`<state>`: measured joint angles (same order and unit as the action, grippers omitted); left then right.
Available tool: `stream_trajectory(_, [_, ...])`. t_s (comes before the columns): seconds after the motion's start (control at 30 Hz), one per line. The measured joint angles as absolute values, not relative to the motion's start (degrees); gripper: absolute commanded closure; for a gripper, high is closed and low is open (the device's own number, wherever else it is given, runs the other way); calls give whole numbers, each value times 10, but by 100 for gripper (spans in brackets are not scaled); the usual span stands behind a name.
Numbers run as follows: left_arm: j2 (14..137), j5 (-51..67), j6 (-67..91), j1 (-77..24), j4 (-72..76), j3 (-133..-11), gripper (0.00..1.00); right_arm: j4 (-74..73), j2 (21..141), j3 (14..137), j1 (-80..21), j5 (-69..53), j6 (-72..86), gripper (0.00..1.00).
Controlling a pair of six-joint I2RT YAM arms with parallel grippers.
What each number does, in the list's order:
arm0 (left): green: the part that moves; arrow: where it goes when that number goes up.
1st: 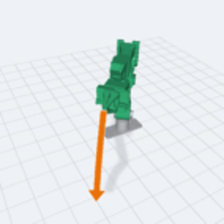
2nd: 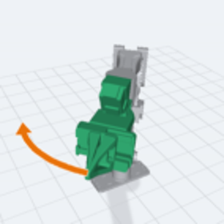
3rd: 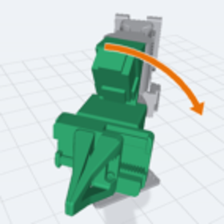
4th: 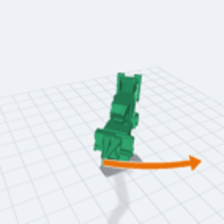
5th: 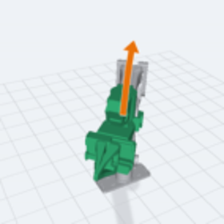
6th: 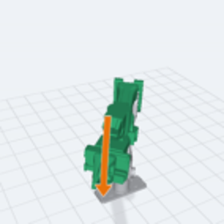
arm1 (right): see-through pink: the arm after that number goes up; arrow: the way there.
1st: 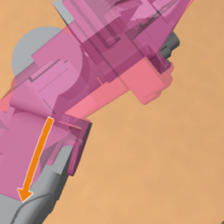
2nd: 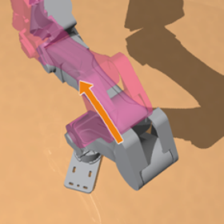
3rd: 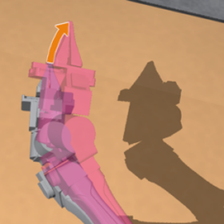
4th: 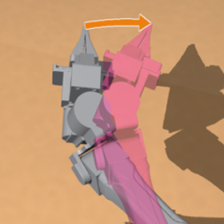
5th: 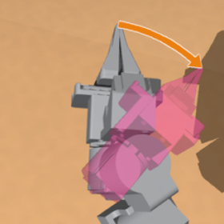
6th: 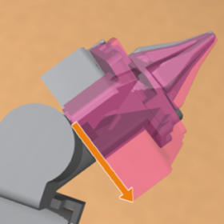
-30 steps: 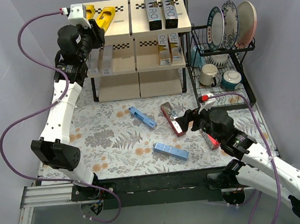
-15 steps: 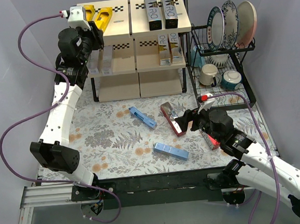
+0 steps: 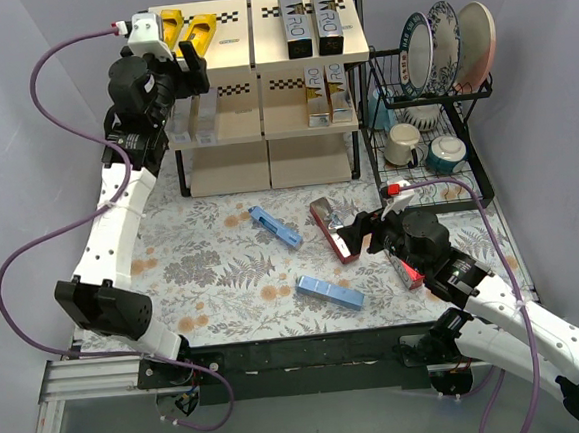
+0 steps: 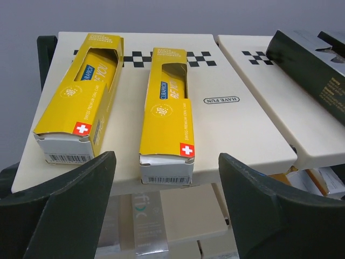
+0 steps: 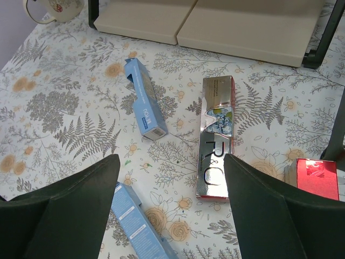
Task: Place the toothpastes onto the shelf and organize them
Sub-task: Place the toothpaste on the shelf, then move the toothpaste to the center of the board.
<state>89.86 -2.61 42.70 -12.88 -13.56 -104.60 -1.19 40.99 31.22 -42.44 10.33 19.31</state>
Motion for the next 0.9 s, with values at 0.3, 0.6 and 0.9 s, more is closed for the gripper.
stream_trajectory(0.3, [806,-11,459,-129,-132,-1029,2,-12,406,312,-424,103,189,13])
stream_trajectory(0.6, [531,-30,505,-129,-61,-784,2,-40,425,317,-424,74,162,14])
stream_trajectory(0.9, [376,-49,543,-129,-51,-517,2,-80,481,340,-424,26,149,16])
